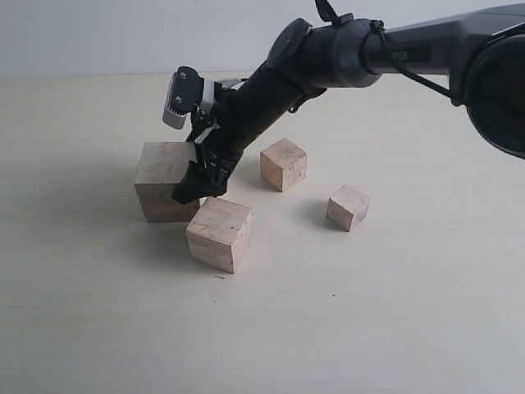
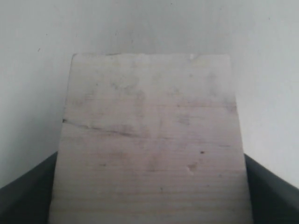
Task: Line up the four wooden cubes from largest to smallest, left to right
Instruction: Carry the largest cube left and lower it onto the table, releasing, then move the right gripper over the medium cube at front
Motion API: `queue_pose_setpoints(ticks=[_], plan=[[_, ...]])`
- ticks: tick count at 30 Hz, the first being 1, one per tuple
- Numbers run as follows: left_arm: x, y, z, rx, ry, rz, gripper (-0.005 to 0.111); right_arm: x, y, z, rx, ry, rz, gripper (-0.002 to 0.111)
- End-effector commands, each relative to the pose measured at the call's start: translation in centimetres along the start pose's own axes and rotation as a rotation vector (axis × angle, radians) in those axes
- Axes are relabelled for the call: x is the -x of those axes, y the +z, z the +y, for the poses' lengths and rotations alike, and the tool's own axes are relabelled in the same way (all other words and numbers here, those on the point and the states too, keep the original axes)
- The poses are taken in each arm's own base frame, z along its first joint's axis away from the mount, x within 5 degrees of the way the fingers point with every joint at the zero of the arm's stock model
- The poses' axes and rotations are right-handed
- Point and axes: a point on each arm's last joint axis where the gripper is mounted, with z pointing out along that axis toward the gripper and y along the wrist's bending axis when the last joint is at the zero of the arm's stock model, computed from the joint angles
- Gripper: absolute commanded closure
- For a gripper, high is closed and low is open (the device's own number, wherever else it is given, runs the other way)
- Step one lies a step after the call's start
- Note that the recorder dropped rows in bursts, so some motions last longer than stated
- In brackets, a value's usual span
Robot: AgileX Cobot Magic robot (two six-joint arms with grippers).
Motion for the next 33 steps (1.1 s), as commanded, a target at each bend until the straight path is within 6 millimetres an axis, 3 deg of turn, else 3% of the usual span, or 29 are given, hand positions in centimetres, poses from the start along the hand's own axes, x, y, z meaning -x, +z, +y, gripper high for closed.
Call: queue_pose_setpoints(ticks=[1, 6, 9, 14, 18, 27, 33], plan=[[0.0, 0.0, 0.0, -0.005, 0.006, -0.008, 0.107, -0.7, 0.2, 0.0, -0.001, -0.032, 0.054, 0.093], [0.0, 0.0, 0.0, -0.005, 0.006, -0.008, 0.107, -0.8, 0.2, 0.1, 0.013, -0.03, 0.055, 0.089], [0.0, 0.0, 0.0, -0.005, 0.006, -0.008, 0.107, -0.8, 0.2, 0.1, 0.02, -0.03, 0.055, 0.069], [0.0, 0.0, 0.0, -0.005, 0.006, -0.008, 0.107, -0.7, 0.2, 0.0, -0.001, -0.021, 0.048, 0.024], [0.0, 0.0, 0.0, -0.005, 0.006, -0.008, 0.107, 0.2, -0.6, -0.3, -0.047, 0.023, 0.021, 0.005], [0.0, 0.0, 0.0, -0.005, 0.006, -0.008, 0.107, 4.2, -5.6, 0.6, -0.09, -0.009, -0.051, 0.003], [0.0, 0.0, 0.0, -0.005, 0.006, -0.008, 0.107, 6.2, -9.8, 2.9, -0.014, 0.062, -0.005, 0.003]])
